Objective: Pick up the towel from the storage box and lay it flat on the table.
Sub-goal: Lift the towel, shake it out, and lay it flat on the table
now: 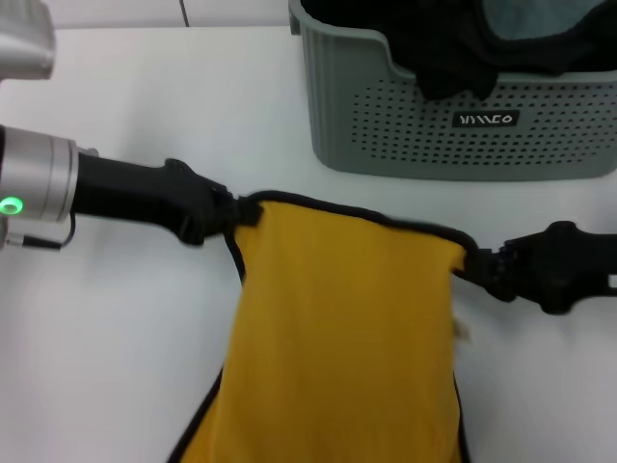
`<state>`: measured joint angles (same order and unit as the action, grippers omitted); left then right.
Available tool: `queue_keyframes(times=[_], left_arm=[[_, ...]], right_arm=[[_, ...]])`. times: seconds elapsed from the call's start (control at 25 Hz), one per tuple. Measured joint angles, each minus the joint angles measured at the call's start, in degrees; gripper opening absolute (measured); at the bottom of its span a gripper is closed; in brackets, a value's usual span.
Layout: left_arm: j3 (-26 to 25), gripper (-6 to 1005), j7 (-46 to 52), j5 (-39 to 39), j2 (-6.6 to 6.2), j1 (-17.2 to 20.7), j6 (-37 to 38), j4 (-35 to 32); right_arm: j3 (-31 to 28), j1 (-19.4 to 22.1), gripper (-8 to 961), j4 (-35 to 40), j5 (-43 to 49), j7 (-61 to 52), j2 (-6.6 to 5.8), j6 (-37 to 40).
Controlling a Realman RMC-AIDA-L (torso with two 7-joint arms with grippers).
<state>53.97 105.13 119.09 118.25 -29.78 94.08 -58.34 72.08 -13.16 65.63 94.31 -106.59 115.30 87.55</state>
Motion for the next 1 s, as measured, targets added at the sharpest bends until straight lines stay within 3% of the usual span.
queue_keyframes(times=[0.12, 0.28, 0.6, 1.0], left_arm=[[-0.39, 15, -0.11, 2.43, -1.27, -1.54, -5.66, 3.68], [-0.39, 15, 0.00, 3.89, -1.73, -1.70, -9.33, 4.13], [-0.31, 15, 0.23, 8.16, -1.32, -3.51, -14.34, 4.43], [0.06, 31, -0.42, 9.21, -0.19, -5.29, -18.63, 4.51]], right_arm=[[0.99, -1.86, 21, -0.33, 2.56, -2.14, 0.05, -5.14], [0.92, -3.98, 22, -1.34, 3.21, -3.12, -0.06, -9.56], [0.74, -8.95, 23, -4.62, 6.97, -5.73, -0.46, -13.89], [0.10, -11.21, 26, -4.87, 9.33, -6.79, -0.46, -16.32]])
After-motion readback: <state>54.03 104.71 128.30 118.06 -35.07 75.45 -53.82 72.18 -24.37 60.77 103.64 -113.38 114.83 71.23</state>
